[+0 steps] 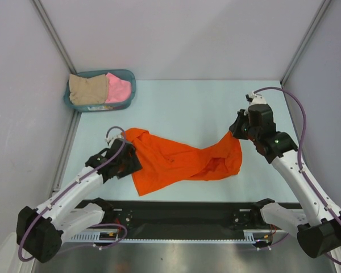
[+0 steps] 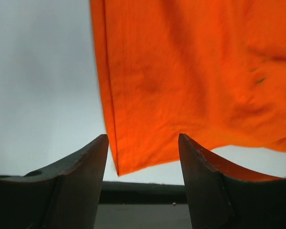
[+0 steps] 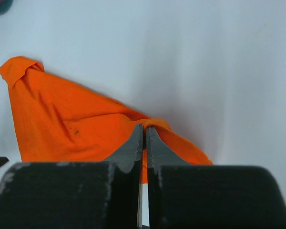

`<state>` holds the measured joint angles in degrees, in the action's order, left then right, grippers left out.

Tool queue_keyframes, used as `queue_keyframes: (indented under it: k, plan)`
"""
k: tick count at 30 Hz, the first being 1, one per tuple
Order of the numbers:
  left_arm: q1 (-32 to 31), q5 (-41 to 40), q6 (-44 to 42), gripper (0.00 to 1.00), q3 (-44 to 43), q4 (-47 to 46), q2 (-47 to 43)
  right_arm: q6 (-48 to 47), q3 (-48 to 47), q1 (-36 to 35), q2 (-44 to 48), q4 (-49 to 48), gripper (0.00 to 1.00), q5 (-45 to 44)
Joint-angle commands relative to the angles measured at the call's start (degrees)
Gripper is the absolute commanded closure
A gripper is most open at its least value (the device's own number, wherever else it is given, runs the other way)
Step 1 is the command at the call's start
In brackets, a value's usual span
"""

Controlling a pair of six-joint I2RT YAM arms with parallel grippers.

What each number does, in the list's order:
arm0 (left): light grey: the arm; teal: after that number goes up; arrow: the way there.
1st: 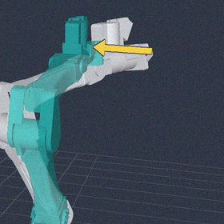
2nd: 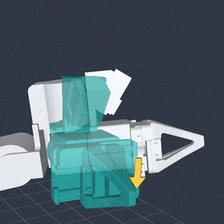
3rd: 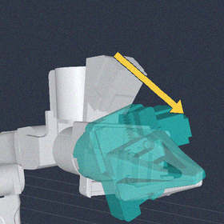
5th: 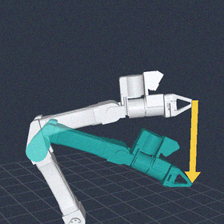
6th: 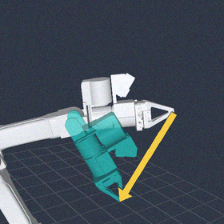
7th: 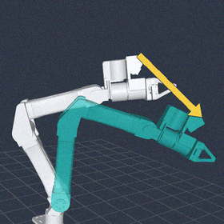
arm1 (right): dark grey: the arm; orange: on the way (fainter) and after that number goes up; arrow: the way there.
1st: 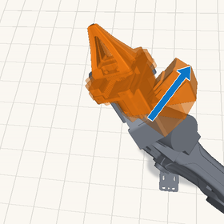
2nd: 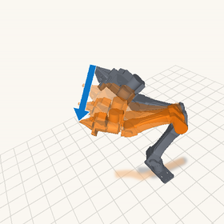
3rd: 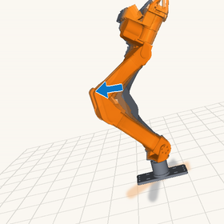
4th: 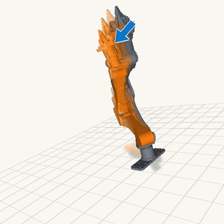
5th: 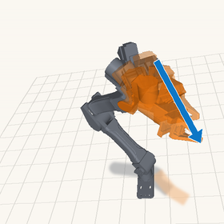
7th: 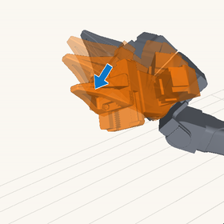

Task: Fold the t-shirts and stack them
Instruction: Flatten the tshirt out

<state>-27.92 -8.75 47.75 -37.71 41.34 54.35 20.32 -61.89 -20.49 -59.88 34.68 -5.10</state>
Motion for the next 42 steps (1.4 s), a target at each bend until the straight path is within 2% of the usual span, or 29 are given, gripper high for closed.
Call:
queue_keyframes:
  k: [1, 5, 8, 11, 15, 25, 34, 39, 42]
  plan:
    - [-6.2, -1.5, 14.0, 0.35, 3.4, 3.3, -1.6, -0.4, 0.3, 0.3, 2.0, -2.5, 1.00, 1.5]
    - [-15.0, -2.9, 24.1, 0.37, 6.6, 4.5, -0.9, -0.1, 0.1, 0.2, 2.1, -2.6, 1.00, 3.0]
    - [-19.1, -3.2, 28.5, 0.46, 7.0, 5.8, 0.8, -0.5, 0.2, 0.3, 1.9, -2.3, 1.00, 4.3]
    - [-22.5, -4.3, 32.7, 0.54, 6.8, 8.3, 1.2, -1.1, 0.7, 0.3, 2.3, -2.2, 1.00, 4.4]
    - [-24.9, -4.3, 36.0, 0.55, 7.9, 9.7, 1.8, -1.2, 1.2, 0.3, 3.2, -2.2, 1.00, 4.3]
    - [-25.6, -7.2, 38.5, 0.50, 8.4, 9.5, 3.7, -1.2, 2.3, 0.3, 4.5, -2.4, 1.00, 4.6]
    - [-25.6, -6.5, 38.1, 0.51, 9.3, 5.2, 6.3, -1.0, 2.5, 0.2, 4.9, -2.5, 1.00, 4.6]
    - [-25.6, -6.4, 37.2, 0.62, 9.5, 3.1, 7.4, -0.6, 3.3, 0.3, 4.6, -2.2, 1.00, 4.6]
    - [-25.6, -6.0, 36.5, 0.75, 10.3, 1.4, 7.0, -0.3, 3.5, 0.2, 4.5, -1.8, 1.00, 4.6]
